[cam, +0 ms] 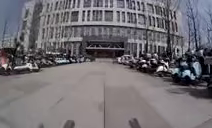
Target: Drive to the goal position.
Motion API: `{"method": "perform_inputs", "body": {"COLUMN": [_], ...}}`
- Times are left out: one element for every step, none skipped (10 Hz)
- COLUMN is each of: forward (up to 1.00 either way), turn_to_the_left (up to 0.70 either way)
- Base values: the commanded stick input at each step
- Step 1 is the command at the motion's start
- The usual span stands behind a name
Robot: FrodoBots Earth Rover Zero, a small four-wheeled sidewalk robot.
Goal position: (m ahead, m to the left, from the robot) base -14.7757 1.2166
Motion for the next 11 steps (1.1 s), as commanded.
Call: {"method": "perform_inputs", "body": {"forward": [1.0, 1.0, 1.0, 1.0, 1.0, 1.0, 1.0, 1.0, 1.0, 1.0, 1.0], "turn_to_the_left": [0.0, 0.0, 0.0, 0.0, 0.0, 0.0, 0.0, 0.0, 0.0, 0.0, 0.0]}}
